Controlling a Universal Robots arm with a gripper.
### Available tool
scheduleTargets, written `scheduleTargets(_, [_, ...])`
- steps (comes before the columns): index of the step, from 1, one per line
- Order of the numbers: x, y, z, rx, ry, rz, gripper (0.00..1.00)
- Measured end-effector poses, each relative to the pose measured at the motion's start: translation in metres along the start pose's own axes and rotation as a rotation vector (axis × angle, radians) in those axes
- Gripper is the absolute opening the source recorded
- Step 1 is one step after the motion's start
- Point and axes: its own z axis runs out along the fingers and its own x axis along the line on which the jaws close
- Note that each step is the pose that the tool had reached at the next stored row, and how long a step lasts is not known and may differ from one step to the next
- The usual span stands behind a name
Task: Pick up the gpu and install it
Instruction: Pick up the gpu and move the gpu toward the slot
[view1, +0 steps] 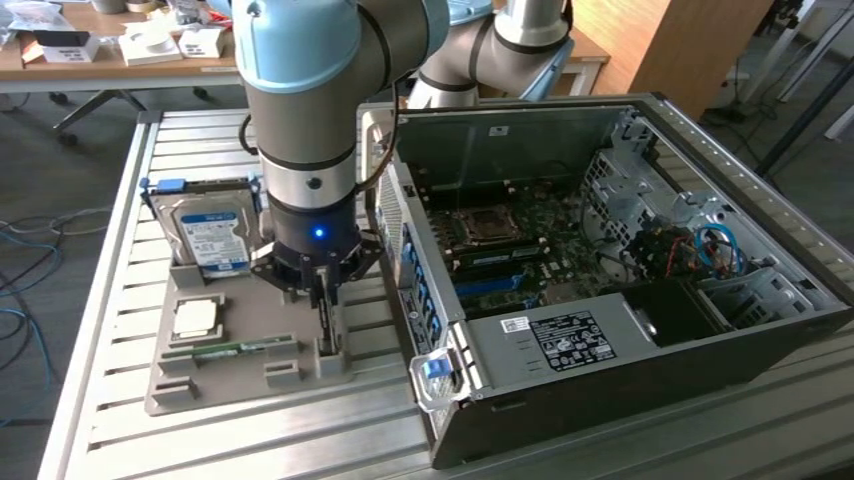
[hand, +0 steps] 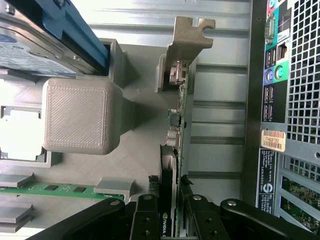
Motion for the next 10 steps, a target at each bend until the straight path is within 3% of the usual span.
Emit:
scheduleTargets(5, [0.000, 0.0003, -0.0019, -0.0018, -0.0015, 0.000, 0.26])
scheduleTargets(10, [0.000, 0.0006, -0.0162, -0.0003, -0.0001, 0.000, 0.26])
